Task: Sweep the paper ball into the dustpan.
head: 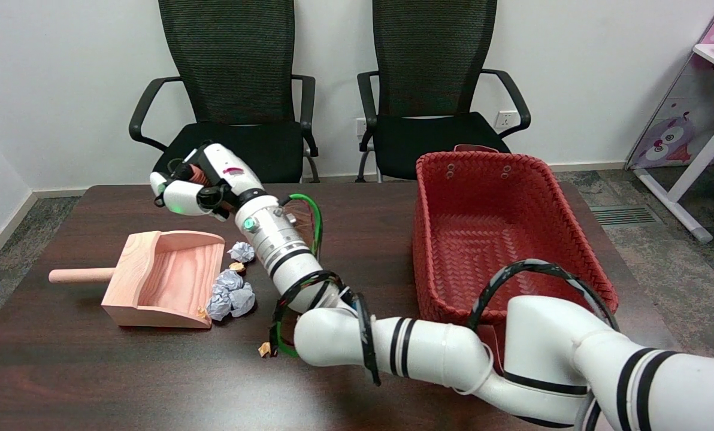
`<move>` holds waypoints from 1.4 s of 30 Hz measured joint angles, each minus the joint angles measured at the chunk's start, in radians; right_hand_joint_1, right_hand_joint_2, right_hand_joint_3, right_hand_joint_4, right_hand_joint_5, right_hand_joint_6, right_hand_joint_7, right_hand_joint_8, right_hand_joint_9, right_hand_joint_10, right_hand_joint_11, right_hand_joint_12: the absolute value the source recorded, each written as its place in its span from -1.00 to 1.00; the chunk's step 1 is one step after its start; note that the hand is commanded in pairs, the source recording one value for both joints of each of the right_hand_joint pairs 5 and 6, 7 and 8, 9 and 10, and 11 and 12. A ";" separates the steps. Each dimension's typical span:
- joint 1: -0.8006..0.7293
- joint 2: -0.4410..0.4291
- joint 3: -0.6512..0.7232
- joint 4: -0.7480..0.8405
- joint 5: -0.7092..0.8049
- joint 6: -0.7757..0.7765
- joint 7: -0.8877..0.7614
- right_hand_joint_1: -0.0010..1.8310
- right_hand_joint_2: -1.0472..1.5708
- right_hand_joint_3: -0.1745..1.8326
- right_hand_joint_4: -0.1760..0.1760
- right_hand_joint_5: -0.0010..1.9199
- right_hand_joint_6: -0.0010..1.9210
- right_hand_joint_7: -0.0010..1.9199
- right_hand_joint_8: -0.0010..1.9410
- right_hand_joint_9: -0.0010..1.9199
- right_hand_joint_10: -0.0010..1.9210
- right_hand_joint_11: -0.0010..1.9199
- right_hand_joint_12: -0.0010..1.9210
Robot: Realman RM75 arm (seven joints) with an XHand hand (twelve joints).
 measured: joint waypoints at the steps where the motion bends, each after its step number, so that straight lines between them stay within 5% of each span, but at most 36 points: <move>1: 0.003 -0.009 -0.002 0.013 0.000 -0.001 0.008 0.05 1.00 0.79 1.00 1.00 1.00 1.00 0.98 1.00 1.00 1.00 1.00; 19: 0.037 -0.122 -0.035 0.198 0.001 -0.022 0.125 0.04 0.92 1.00 1.00 1.00 1.00 1.00 0.98 1.00 1.00 1.00 1.00; 42: 0.059 -0.177 -0.050 0.370 0.004 -0.069 0.446 -0.03 0.76 1.00 1.00 1.00 1.00 1.00 0.98 1.00 1.00 1.00 1.00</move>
